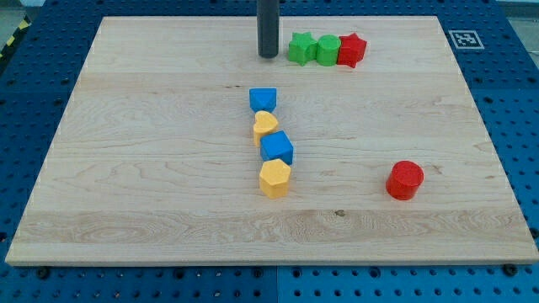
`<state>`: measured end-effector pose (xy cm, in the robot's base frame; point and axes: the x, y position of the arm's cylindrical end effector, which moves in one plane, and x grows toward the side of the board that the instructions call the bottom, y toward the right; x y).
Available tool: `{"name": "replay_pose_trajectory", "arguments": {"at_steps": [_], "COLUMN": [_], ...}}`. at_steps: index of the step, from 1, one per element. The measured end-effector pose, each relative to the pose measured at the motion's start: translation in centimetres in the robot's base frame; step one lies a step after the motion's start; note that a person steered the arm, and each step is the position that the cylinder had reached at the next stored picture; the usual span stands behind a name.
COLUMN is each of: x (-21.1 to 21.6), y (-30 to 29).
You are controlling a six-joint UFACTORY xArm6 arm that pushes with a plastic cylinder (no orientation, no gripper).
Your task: Slide the red circle right a bit
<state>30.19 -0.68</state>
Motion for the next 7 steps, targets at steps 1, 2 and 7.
{"name": "replay_pose_trajectory", "arguments": {"at_steps": [1,2,7], "x": [3.6,7.3,28.5], "y": [3.0,9.2,19.3]}}
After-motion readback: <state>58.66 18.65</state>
